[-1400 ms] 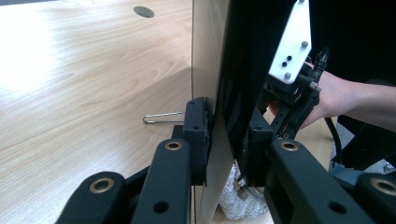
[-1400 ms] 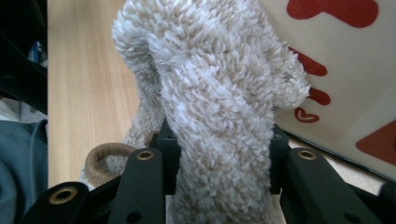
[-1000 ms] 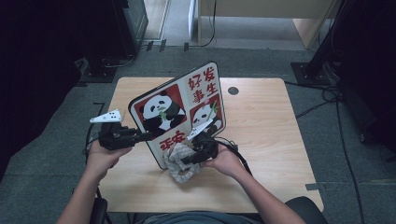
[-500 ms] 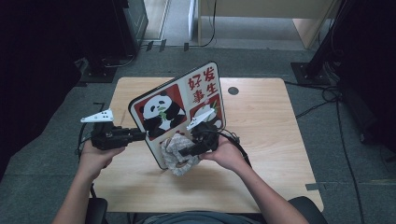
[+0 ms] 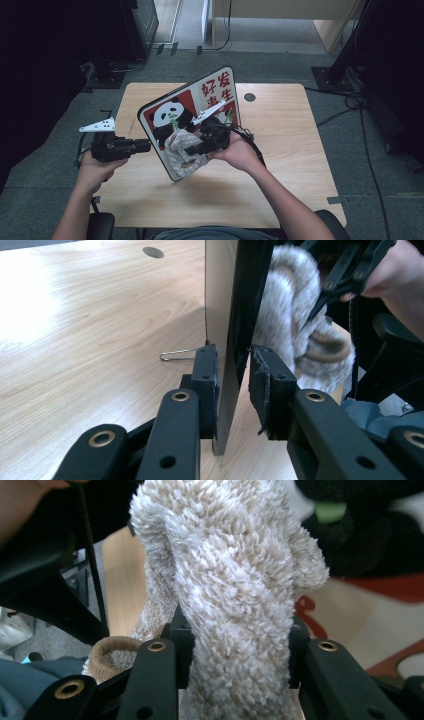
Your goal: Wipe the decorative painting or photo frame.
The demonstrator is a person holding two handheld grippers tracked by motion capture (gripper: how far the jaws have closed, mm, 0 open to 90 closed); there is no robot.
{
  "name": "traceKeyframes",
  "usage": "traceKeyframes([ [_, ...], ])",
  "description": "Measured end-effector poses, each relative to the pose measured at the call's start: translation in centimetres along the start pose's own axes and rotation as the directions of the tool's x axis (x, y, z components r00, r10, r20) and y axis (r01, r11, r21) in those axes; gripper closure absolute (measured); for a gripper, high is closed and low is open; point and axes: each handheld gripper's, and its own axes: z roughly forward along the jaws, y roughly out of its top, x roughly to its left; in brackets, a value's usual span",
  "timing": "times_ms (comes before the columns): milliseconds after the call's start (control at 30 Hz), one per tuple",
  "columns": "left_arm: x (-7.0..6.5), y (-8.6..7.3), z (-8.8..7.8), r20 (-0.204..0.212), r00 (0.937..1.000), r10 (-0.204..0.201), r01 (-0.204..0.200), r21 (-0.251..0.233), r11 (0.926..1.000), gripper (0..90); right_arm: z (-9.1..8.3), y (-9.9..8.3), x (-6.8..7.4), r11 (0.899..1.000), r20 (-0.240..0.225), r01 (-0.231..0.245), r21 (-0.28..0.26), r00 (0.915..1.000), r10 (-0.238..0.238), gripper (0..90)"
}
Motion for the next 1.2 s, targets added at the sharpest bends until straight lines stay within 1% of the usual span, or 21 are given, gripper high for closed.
traceKeyframes([
  [67, 0.0, -0.1, -0.2, -0.003, 1.0000, -0.001, 0.001, -0.003, 1.0000, 74.2, -0.4, 0.6, 0.1, 1.000, -0.007, 0.011, -0.011, 0.9999, -0.011, 63.7],
  [100, 0.1, -0.2, -0.3, 0.000, 1.0000, -0.007, 0.007, -0.003, 1.0000, 74.6, -0.6, 0.8, 0.2, 1.000, -0.007, 0.008, -0.013, 0.9999, -0.008, 63.7],
  [233, 0.2, -0.3, -0.7, 0.000, 0.9999, -0.013, 0.013, -0.009, 0.9999, 76.4, -1.5, 1.8, 0.5, 0.999, 0.000, 0.022, -0.027, 0.9998, -0.022, 63.7],
  [400, 0.6, -0.6, -0.9, -0.022, 0.9993, -0.030, 0.030, -0.028, 0.9992, 75.5, -2.3, 3.1, 0.8, 0.999, 0.003, 0.038, -0.036, 0.9993, -0.038, 63.7],
  [433, 0.7, -0.6, -0.9, -0.029, 0.9992, -0.027, 0.026, -0.027, 0.9993, 75.6, -2.5, 3.4, 0.8, 0.998, 0.004, 0.044, -0.039, 0.9990, -0.043, 63.7],
  [567, 1.2, -0.7, -0.7, -0.024, 0.9987, -0.046, 0.045, -0.019, 0.9988, 76.4, -2.9, 4.5, 1.0, 0.998, 0.009, 0.060, -0.036, 0.9981, -0.060, 63.6],
  [600, 1.3, -0.6, -0.7, -0.017, 0.9987, -0.049, 0.048, -0.018, 0.9987, 77.6, -2.9, 4.7, 1.1, 0.997, 0.012, 0.066, -0.038, 0.9978, -0.066, 63.6],
  [633, 1.3, -0.6, -0.6, -0.029, 0.9984, -0.049, 0.048, -0.018, 0.9987, 77.9, -3.1, 4.9, 1.2, 0.997, 0.015, 0.069, -0.040, 0.9976, -0.068, 63.6],
  [667, 1.4, -0.5, -0.5, -0.031, 0.9981, -0.054, 0.053, -0.018, 0.9984, 77.9, -3.2, 5.2, 1.2, 0.996, 0.016, 0.077, -0.046, 0.9970, -0.076, 63.6],
  [700, 1.4, -0.5, -0.4, -0.028, 0.9983, -0.051, 0.051, -0.015, 0.9986, 78.2, -3.3, 5.4, 1.2, 0.995, 0.015, 0.080, -0.053, 0.9967, -0.080, 63.6],
  [733, 1.4, -0.4, -0.3, -0.037, 0.9981, -0.049, 0.048, -0.016, 0.9987, 78.2, -3.6, 5.7, 1.3, 0.995, 0.013, 0.077, -0.059, 0.9970, -0.076, 63.6],
  [767, 1.5, -0.4, -0.2, -0.035, 0.9981, -0.051, 0.051, -0.013, 0.9986, 78.2, -3.6, 5.9, 1.3, 0.995, 0.013, 0.080, -0.063, 0.9968, -0.079, 63.6],
  [833, 1.7, -0.4, 0.0, -0.048, 0.9973, -0.055, 0.054, -0.016, 0.9984, 78.2, -3.8, 6.4, 1.5, 0.994, 0.016, 0.091, -0.064, 0.9958, -0.090, 63.6],
  [933, 1.9, -0.3, 0.2, -0.054, 0.9971, -0.054, 0.053, -0.019, 0.9984, 78.2, -4.0, 7.1, 1.8, 0.993, 0.020, 0.102, -0.065, 0.9947, -0.101, 63.6],
  [967, 2.0, -0.2, 0.2, -0.052, 0.9970, -0.058, 0.057, -0.025, 0.9981, 78.2, -4.0, 7.3, 1.9, 0.993, 0.022, 0.100, -0.065, 0.9948, -0.099, 63.6],
  [1033, 2.3, -0.1, 0.3, -0.048, 0.9971, -0.058, 0.057, -0.027, 0.9980, 78.3, -4.1, 7.7, 2.1, 0.991, 0.023, 0.114, -0.069, 0.9934, -0.112, 63.6],
  [1100, 2.4, -0.1, 0.4, -0.050, 0.9972, -0.055, 0.054, -0.029, 0.9981, 78.3, -4.2, 8.1, 2.2, 0.990, 0.025, 0.121, -0.073, 0.9925, -0.120, 63.6],
  [1133, 2.5, 0.0, 0.4, -0.047, 0.9974, -0.055, 0.053, -0.030, 0.9981, 78.3, -4.3, 8.4, 2.4, 0.990, 0.025, 0.118, -0.073, 0.9928, -0.117, 63.6],
  [1167, 2.5, 0.1, 0.5, -0.045, 0.9976, -0.052, 0.050, -0.039, 0.9980, 78.4, -4.3, 8.6, 2.5, 0.990, 0.028, 0.121, -0.073, 0.9924, -0.120, 63.6],
  [1200, 2.5, 0.1, 0.5, -0.039, 0.9980, -0.049, 0.048, -0.039, 0.9981, 78.4, -4.4, 8.9, 2.7, 0.989, 0.030, 0.128, -0.078, 0.9916, -0.126, 63.6],
])
